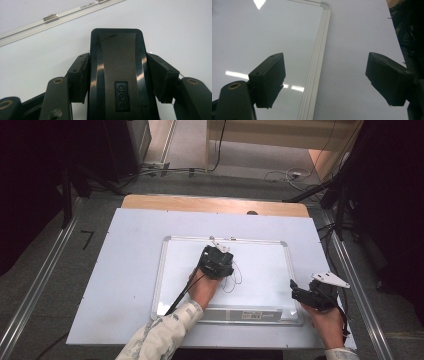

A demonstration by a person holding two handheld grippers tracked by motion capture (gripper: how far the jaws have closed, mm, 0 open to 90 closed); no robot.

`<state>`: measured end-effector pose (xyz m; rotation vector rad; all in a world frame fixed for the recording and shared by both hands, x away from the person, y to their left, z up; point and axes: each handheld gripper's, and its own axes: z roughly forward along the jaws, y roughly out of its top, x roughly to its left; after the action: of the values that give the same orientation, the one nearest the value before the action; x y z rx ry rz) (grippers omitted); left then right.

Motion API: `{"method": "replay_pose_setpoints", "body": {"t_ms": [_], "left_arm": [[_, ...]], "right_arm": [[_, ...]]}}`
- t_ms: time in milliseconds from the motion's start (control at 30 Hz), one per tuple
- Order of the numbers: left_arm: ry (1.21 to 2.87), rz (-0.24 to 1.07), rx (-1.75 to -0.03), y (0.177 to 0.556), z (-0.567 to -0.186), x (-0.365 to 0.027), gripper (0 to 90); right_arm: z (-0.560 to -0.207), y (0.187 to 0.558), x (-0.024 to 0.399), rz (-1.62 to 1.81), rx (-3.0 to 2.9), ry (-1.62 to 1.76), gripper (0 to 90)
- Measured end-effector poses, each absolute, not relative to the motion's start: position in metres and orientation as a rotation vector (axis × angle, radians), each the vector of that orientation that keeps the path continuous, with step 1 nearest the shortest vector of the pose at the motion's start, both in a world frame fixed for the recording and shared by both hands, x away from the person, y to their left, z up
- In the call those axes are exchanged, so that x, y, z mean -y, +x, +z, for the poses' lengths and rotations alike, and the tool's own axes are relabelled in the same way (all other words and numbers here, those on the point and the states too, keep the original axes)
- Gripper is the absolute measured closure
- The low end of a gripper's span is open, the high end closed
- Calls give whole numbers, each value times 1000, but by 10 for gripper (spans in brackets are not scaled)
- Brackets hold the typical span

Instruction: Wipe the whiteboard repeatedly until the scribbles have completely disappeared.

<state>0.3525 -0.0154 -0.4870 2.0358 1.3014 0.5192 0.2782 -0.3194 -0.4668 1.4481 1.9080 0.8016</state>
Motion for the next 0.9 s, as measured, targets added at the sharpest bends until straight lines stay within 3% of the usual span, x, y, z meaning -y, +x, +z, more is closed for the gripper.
{"method": "replay_pose_setpoints", "body": {"t_ms": [900], "left_arm": [[2077,492,-1246,345,-487,47,405]], "right_arm": [[-467,278,319,804,-1905,1450,149]]}}
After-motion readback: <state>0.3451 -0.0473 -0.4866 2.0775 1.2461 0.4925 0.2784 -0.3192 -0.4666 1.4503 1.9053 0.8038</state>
